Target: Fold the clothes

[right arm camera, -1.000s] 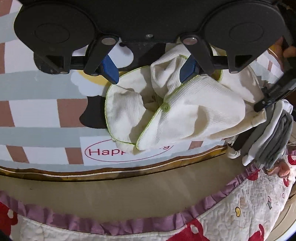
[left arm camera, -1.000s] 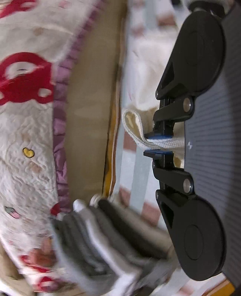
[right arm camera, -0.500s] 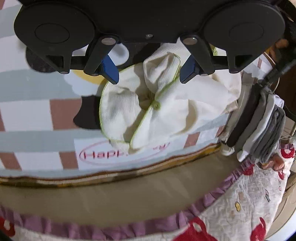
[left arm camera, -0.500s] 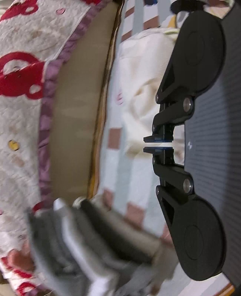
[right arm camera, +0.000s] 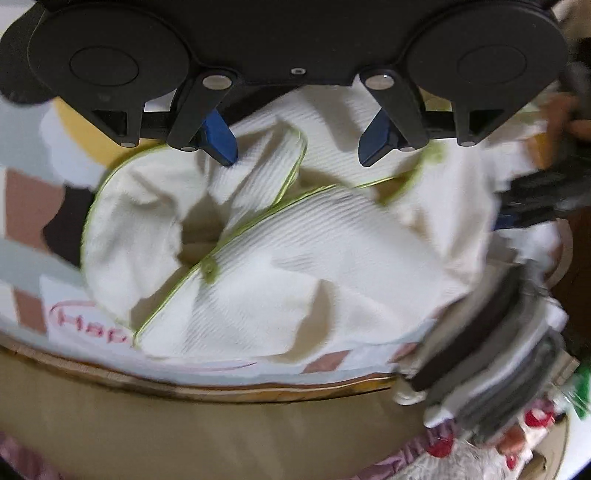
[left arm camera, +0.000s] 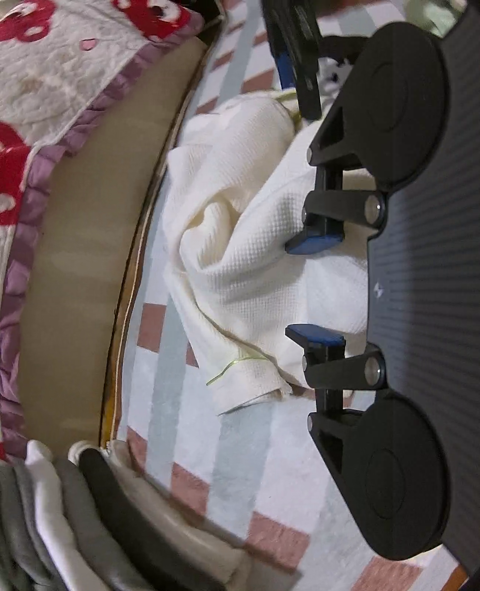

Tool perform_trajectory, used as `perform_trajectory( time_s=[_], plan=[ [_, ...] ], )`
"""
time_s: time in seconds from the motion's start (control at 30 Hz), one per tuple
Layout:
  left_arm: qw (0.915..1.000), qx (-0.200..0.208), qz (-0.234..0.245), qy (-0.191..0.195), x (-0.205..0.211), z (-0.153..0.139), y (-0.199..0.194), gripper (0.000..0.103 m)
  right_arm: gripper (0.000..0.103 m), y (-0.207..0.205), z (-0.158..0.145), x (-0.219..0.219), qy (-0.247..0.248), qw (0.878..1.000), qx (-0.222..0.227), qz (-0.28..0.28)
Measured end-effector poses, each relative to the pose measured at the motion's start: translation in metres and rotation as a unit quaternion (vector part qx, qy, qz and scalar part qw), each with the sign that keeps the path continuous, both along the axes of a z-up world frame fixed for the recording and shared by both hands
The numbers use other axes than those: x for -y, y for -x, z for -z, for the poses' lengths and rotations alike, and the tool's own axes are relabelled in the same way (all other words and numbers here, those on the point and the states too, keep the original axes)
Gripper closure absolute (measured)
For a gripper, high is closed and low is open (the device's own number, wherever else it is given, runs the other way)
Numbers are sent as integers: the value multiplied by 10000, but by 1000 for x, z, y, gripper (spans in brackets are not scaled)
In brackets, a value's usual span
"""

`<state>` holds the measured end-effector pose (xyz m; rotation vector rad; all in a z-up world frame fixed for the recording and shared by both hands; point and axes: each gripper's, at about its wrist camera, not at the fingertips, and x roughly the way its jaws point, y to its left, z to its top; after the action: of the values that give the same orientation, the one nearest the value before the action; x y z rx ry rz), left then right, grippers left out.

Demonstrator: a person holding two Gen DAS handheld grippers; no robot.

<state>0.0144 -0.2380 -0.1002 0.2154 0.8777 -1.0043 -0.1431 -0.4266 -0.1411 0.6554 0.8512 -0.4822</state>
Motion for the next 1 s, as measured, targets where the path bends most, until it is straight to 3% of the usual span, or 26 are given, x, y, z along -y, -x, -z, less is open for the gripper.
perform_trajectory(
  time_s=[0.07,0.13,0.17,0.27,0.3,0.4,0.43,0.57,0.6,0.67,0.7,0.73,0.8,0.87,0.93,1.0],
  plan=[
    [9999,-110,-43,94,-2,-1,-2,62,27,-3,1,0,374,9992,-44,93],
    [9997,-176,-66,185,-4,-3,-3,62,52,-3,-5,3,717,9973,26,169],
    [9996,-162,-51,209,-5,-4,-2,62,83,-3,-8,4,889,9958,62,207],
    [9995,-51,41,314,-6,-9,2,62,87,-3,-17,8,1406,9894,170,326],
    [9993,-15,71,356,-7,-11,3,62,88,1,-33,10,1658,9847,263,461],
    [9984,22,183,527,-7,-16,7,59,89,18,-79,17,2302,9662,605,988],
    [9980,40,232,593,-8,-18,9,57,89,26,-95,17,2679,9540,598,1208],
    [9970,128,393,653,-5,-20,17,54,89,50,-115,29,3810,9030,-59,1983],
    [9971,120,421,623,-4,-19,18,53,87,51,-107,40,3879,8966,-495,2078],
    [9974,111,480,517,1,-14,21,53,80,56,-76,68,3444,9012,-1316,2279],
    [9977,109,511,439,3,-11,22,53,68,63,-60,80,3040,9068,-1566,2467],
    [9978,139,565,327,5,-7,25,53,69,72,-43,93,2396,9194,-1746,2585],
    [9973,194,685,174,9,-3,31,53,69,88,-36,98,1422,9376,-1438,2829],
    [9964,226,811,81,10,1,36,52,68,105,-29,103,444,9454,-1106,3034],
    [9956,189,910,93,11,3,40,50,57,113,-41,88,-150,9525,-516,2998],
    [9947,162,1012,119,12,5,44,49,47,106,-55,66,-290,9659,-72,2571]
  ],
)
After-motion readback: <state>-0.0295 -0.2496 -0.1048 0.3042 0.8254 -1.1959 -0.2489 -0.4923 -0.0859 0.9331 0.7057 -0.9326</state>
